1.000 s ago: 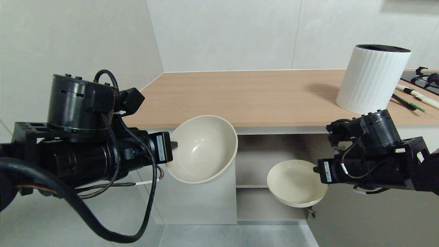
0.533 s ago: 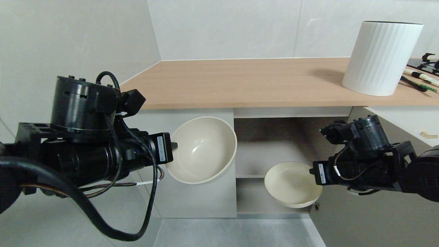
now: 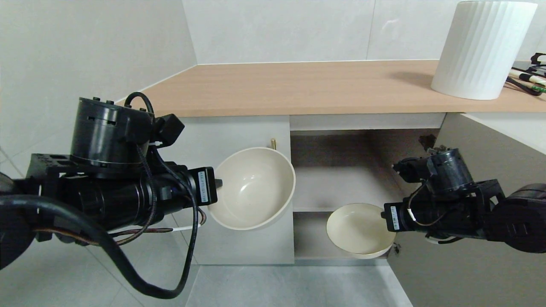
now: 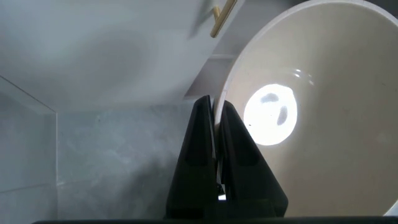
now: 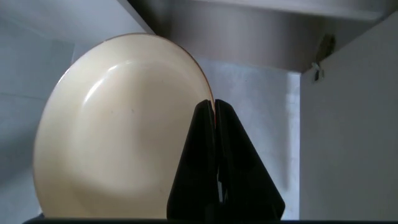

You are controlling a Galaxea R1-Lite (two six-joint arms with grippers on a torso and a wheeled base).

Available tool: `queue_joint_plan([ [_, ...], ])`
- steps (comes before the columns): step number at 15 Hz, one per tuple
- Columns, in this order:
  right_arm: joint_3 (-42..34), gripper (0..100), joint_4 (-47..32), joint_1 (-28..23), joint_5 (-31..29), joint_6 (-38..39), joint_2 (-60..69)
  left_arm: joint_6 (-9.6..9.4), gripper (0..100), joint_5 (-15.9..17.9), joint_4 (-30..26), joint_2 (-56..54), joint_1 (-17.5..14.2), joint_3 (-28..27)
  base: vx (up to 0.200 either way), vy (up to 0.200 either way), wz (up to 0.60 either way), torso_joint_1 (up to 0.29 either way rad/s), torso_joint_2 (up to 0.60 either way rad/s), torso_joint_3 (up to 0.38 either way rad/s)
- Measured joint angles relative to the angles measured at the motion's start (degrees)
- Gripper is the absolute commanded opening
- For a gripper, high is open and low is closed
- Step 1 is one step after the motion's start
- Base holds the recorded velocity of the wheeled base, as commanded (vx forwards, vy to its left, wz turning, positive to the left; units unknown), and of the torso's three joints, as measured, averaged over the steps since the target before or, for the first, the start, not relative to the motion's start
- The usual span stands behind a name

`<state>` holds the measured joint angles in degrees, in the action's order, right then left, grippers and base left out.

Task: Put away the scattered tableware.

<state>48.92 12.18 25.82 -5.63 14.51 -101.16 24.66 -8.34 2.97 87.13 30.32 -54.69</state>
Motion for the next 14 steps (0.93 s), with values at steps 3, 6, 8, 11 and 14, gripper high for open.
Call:
queue_joint_plan([
  [3,0.0,0,3.0,0.0,0.0,0.1,-2.5,0.02,0,0.0,0.0,0.2,0.0,0.1,0.000,0.000,0.00,0.000,0.00,0.000],
  [6,1.7,0,10.7,0.0,-2.8,1.4,-9.1,0.00,0,0.0,0.0,0.5,0.2,0.1,0.000,0.000,0.00,0.000,0.00,0.000],
  [8,5.2,0,13.5,-0.2,-6.4,4.5,-14.6,0.00,0,-0.1,0.0,0.7,0.4,0.1,0.000,0.000,0.00,0.000,0.00,0.000],
  [11,13.1,0,14.7,-1.4,-11.0,8.3,-22.7,0.00,0,-0.1,-0.1,1.0,0.7,0.1,0.000,0.000,0.00,0.000,0.00,0.000],
  [14,20.4,0,14.8,-3.5,-14.0,9.1,-29.5,0.00,0,-0.1,-0.1,1.3,0.9,0.1,0.000,0.000,0.00,0.000,0.00,0.000],
])
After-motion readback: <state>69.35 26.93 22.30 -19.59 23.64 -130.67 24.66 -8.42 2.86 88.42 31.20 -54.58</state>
